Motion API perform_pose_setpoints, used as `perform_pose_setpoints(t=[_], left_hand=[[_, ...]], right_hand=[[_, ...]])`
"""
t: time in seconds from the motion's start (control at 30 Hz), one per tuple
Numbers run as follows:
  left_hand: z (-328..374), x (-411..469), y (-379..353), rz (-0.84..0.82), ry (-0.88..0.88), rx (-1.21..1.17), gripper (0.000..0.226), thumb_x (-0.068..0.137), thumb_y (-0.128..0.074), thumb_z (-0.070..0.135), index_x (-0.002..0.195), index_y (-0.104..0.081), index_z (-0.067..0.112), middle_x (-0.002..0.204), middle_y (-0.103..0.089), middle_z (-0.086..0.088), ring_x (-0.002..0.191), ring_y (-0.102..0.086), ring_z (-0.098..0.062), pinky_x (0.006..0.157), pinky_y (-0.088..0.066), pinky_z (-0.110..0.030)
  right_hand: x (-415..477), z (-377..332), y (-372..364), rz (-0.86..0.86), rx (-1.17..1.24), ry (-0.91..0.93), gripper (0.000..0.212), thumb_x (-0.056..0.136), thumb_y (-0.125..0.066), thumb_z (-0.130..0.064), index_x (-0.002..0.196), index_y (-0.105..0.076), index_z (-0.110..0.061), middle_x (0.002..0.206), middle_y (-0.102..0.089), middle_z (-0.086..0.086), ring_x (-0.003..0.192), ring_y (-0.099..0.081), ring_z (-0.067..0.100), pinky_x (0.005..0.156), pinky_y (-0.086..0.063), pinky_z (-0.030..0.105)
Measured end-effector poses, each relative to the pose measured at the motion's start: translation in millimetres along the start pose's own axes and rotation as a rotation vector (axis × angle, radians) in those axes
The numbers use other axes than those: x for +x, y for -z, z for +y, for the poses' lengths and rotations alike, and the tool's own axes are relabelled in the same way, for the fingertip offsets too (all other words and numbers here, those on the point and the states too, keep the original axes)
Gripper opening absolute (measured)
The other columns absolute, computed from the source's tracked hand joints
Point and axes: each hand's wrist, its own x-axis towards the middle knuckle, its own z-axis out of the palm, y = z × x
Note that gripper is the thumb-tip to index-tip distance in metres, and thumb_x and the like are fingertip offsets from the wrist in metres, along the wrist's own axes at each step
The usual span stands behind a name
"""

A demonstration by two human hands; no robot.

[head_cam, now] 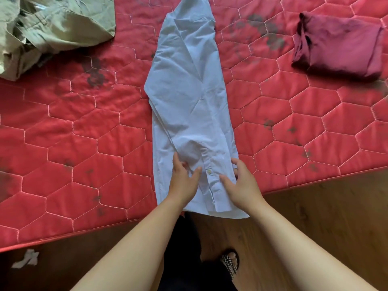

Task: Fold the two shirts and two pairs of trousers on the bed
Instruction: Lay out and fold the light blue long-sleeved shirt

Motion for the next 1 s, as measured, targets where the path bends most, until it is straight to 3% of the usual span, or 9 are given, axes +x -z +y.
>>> perform_pose_setpoints(t=[0.1, 0.17, 0.23, 0.3, 0.37, 0.53, 0.63, 0.77, 1.0], left_hand=[[-1.7, -3.8, -5.6, -0.003, 0.039, -0.076, 0.086, 0.090, -0.057, 0.033, 0.145, 0.009, 0.027, 0.141, -0.038, -0.006, 0.121, -0.048, -0.019, 0.102, -0.040, -0.036], [-3.0, -4.7, -9.2, -0.029, 0.069, -0.136, 0.084, 0.090, -0.056, 0.033, 0.145, 0.007, 0.026, 0.138, -0.044, -0.005, 0.118, -0.050, -0.018, 0.093, -0.042, -0.029], [-1.6, -5.5, -10.3, -0.014, 0.078, -0.145, 0.076, 0.090, -0.057, 0.034, 0.144, -0.005, 0.023, 0.118, -0.057, -0.004, 0.102, -0.058, -0.014, 0.078, -0.043, -0.021], [-0.3, -7.9, -6.6, 0.088, 0.001, -0.130, 0.063, 0.089, -0.059, 0.030, 0.139, -0.020, 0.026, 0.095, -0.057, 0.009, 0.082, -0.059, 0.000, 0.066, -0.043, -0.011], [-3.9, -11.1, 2.1, 0.191, -0.097, -0.028, 0.058, 0.089, -0.059, 0.028, 0.136, -0.026, 0.031, 0.090, -0.052, 0.016, 0.076, -0.058, 0.005, 0.062, -0.042, -0.008], [-30.5, -20.5, 22.9, 0.178, -0.063, 0.335, 0.064, 0.090, -0.055, 0.019, 0.145, -0.022, 0.018, 0.113, -0.049, 0.001, 0.102, -0.054, -0.021, 0.077, -0.040, -0.029], [-37.1, -20.8, 28.4, 0.234, -0.114, 0.534, 0.061, 0.088, -0.058, 0.024, 0.142, -0.029, 0.019, 0.134, -0.040, -0.003, 0.123, -0.041, -0.024, 0.097, -0.039, -0.041], [-31.8, -11.8, 26.5, 0.289, -0.040, 0.600, 0.064, 0.086, -0.061, 0.030, 0.141, -0.029, 0.023, 0.147, -0.017, -0.006, 0.134, -0.023, -0.028, 0.100, -0.034, -0.050], [-19.6, 14.2, 31.7, 0.261, 0.141, 0.525, 0.076, 0.085, -0.060, 0.042, 0.145, -0.013, 0.038, 0.152, -0.002, -0.008, 0.138, -0.012, -0.030, 0.102, -0.029, -0.055]], right_hand=[[-6.6, 1.8, 3.0, -0.009, 0.103, -0.040, 0.039, 0.088, -0.061, -0.017, 0.124, -0.047, -0.022, 0.112, -0.058, -0.011, 0.101, -0.056, 0.003, 0.074, -0.040, 0.003], [-6.2, 2.3, 6.0, -0.012, 0.183, -0.069, 0.033, 0.088, -0.061, -0.017, 0.117, -0.049, -0.026, 0.111, -0.064, -0.006, 0.097, -0.060, 0.003, 0.080, -0.048, 0.014], [-4.5, 2.5, 8.5, -0.017, 0.231, -0.093, 0.031, 0.087, -0.062, -0.018, 0.114, -0.049, -0.028, 0.109, -0.066, -0.003, 0.098, -0.063, 0.009, 0.087, -0.051, 0.031], [-4.1, 5.0, 10.1, 0.010, 0.190, -0.076, 0.035, 0.085, -0.064, -0.022, 0.116, -0.050, -0.031, 0.107, -0.065, -0.009, 0.097, -0.062, 0.004, 0.083, -0.050, 0.023], [-5.7, 9.1, 9.9, 0.035, 0.051, -0.052, 0.042, 0.082, -0.066, -0.024, 0.120, -0.049, -0.030, 0.102, -0.061, -0.016, 0.093, -0.058, -0.001, 0.073, -0.043, 0.012], [-8.2, 27.0, 1.6, -0.003, -0.291, -0.003, 0.054, 0.083, -0.066, -0.030, 0.131, -0.043, -0.018, 0.127, -0.051, -0.003, 0.115, -0.050, 0.016, 0.091, -0.038, 0.024], [-10.0, 30.4, 0.4, 0.090, -0.382, 0.059, 0.056, 0.084, -0.065, -0.035, 0.131, -0.041, -0.018, 0.126, -0.043, -0.002, 0.114, -0.048, 0.018, 0.090, -0.044, 0.031], [-8.2, 30.8, -6.3, 0.117, -0.496, 0.001, 0.066, 0.084, -0.062, -0.040, 0.139, -0.029, -0.026, 0.137, -0.024, 0.004, 0.124, -0.030, 0.025, 0.095, -0.042, 0.041], [16.7, 18.2, -13.8, 0.024, -0.355, -0.017, 0.068, 0.090, -0.056, -0.022, 0.145, -0.018, -0.033, 0.117, -0.034, 0.004, 0.090, -0.051, 0.023, 0.077, -0.048, 0.036]])
